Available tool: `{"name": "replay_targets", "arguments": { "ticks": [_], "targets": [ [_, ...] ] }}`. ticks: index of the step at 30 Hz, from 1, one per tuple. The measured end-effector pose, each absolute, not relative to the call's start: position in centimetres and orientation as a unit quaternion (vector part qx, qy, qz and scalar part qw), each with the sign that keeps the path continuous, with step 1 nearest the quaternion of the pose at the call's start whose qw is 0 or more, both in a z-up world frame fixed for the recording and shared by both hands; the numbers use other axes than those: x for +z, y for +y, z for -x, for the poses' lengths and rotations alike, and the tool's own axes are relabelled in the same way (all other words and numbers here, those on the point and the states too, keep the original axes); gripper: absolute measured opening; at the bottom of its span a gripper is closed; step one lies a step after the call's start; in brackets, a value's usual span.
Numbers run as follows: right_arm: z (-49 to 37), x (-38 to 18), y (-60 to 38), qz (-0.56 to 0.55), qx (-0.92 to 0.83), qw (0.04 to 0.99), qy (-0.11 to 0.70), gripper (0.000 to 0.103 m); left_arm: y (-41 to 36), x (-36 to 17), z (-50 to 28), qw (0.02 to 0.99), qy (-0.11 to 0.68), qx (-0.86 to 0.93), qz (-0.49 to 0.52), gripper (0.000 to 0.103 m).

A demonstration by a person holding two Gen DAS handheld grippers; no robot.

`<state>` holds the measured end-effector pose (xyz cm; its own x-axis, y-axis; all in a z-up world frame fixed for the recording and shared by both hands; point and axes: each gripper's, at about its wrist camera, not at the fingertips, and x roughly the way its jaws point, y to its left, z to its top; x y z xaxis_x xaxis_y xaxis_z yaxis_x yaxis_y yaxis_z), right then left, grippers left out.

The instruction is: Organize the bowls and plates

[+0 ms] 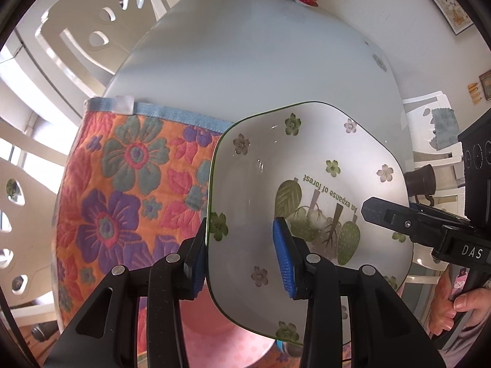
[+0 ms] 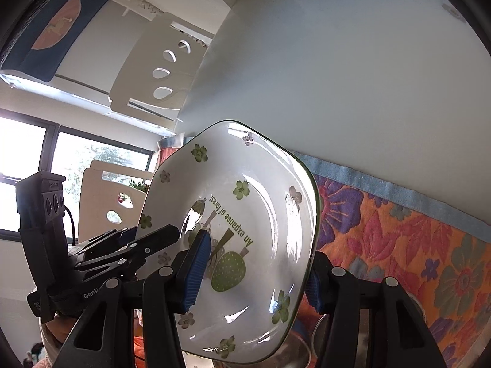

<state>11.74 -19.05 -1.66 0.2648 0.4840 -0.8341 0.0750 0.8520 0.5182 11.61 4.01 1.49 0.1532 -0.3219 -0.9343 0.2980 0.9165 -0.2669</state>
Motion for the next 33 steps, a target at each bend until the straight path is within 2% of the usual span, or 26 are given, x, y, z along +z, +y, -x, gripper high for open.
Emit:
{"name": "replay_targets", "arguments": {
  "ticks": [8, 20, 33],
  "targets": [
    [-9.5, -0.2, -16.9, -0.230, 0.139, 0.758, 0.594, 0.054, 5.8, 2.2, -9.5, 0.761, 0.619, -0.195, 0.019, 0.035],
    [-6.0, 1.5, -10.8, -0.214, 0.169, 0.759, 0.591, 0.054, 12.5, 4.1, -5.3, 0.773, 0.603, -0.192, 0.048, 0.035],
    [-1.0, -0.2, -4.3, -0.220, 0.181, 0.759, 0.586, 0.054, 20.0, 3.1, -0.3, 0.772, 0.601, -0.184, 0.088, 0.035]
  ]
}}
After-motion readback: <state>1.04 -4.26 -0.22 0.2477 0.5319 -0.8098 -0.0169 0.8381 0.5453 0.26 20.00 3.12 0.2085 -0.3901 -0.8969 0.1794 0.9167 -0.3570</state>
